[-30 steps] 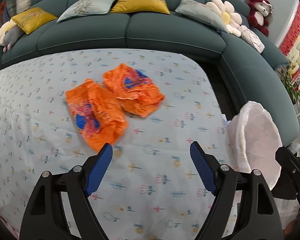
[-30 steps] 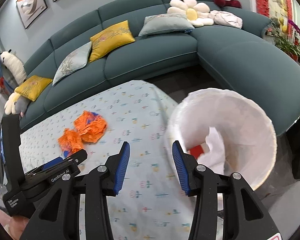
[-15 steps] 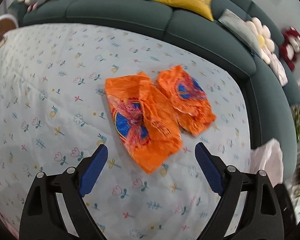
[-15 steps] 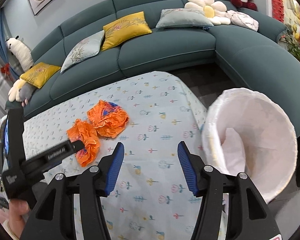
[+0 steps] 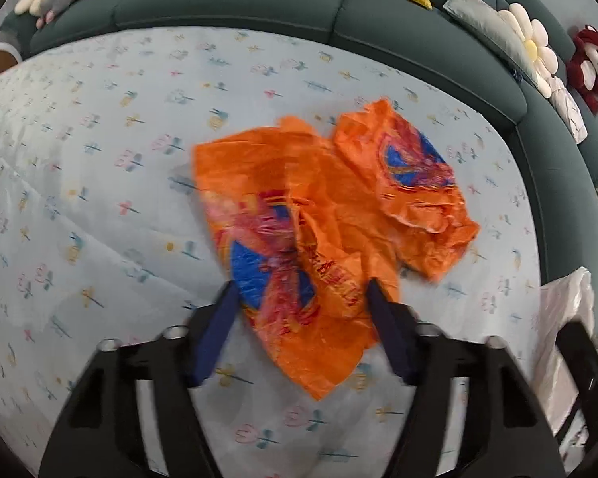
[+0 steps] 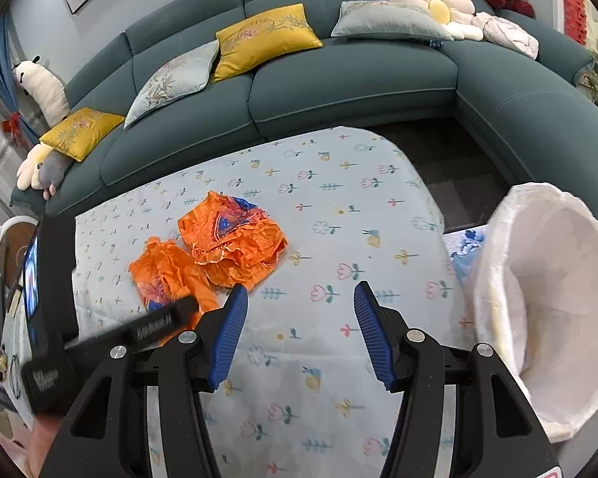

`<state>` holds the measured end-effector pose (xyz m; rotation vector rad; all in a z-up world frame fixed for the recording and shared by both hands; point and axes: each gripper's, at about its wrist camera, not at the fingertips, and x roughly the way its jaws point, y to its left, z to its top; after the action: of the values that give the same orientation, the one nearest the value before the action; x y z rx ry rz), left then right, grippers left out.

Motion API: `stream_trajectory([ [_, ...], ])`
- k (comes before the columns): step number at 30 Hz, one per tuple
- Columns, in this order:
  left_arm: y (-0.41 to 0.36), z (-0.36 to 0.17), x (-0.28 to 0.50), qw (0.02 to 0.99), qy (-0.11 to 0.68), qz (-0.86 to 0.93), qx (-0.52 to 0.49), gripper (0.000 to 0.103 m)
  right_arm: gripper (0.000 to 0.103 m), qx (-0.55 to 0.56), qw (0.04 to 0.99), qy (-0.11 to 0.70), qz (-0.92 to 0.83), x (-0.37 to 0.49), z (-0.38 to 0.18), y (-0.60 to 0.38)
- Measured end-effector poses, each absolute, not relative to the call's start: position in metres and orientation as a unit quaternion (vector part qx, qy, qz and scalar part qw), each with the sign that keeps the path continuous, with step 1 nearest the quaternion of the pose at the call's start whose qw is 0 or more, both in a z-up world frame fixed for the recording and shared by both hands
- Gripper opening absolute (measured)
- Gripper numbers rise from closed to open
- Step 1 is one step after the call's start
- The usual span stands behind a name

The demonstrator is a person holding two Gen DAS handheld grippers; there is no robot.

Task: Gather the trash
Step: 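Grasp one orange bag with the left gripper while the right grasps the other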

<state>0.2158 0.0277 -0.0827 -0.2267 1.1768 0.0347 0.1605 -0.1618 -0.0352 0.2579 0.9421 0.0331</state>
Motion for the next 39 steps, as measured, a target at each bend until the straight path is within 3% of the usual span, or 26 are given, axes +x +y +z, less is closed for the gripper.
stream_trajectory([
  [1,0.032,-0.084,0.215,0.825,0.555,0.016,-0.101,0.036,0.054,0.124,0.882,0.454,0.018,0.164,-0.038,-0.160],
  [4,0.045,-0.084,0.211,0.825,0.552,0.002,-0.120,0.028,0.054,0.128,0.877,0.462,0.026,0.178,-0.045,-0.151],
  [19,0.075,-0.087,0.225,0.826,0.546,0.007,-0.137,0.030,0.053,0.122,0.859,0.495,0.042,0.254,-0.079,-0.105],
  [24,0.083,-0.081,0.217,0.832,0.533,-0.003,-0.151,0.041,0.044,0.104,0.857,0.504,0.043,0.247,-0.100,-0.101],
  [26,0.083,-0.075,0.216,0.837,0.523,-0.005,-0.159,0.060,0.041,0.084,0.860,0.502,0.045,0.239,-0.100,-0.098],
  [28,0.080,-0.072,0.216,0.840,0.517,-0.004,-0.163,0.072,0.039,0.064,0.863,0.499,0.049,0.229,-0.100,-0.097],
  [30,0.075,-0.071,0.218,0.843,0.512,-0.010,-0.163,0.072,0.037,0.055,0.865,0.497,0.049,0.217,-0.100,-0.100],
  [36,0.049,-0.088,0.219,0.838,0.533,-0.013,-0.111,0.068,0.029,0.090,0.861,0.499,0.040,0.190,-0.099,-0.123],
  [39,0.041,-0.087,0.214,0.844,0.529,-0.014,-0.089,0.048,0.021,0.110,0.858,0.500,0.037,0.175,-0.097,-0.134],
])
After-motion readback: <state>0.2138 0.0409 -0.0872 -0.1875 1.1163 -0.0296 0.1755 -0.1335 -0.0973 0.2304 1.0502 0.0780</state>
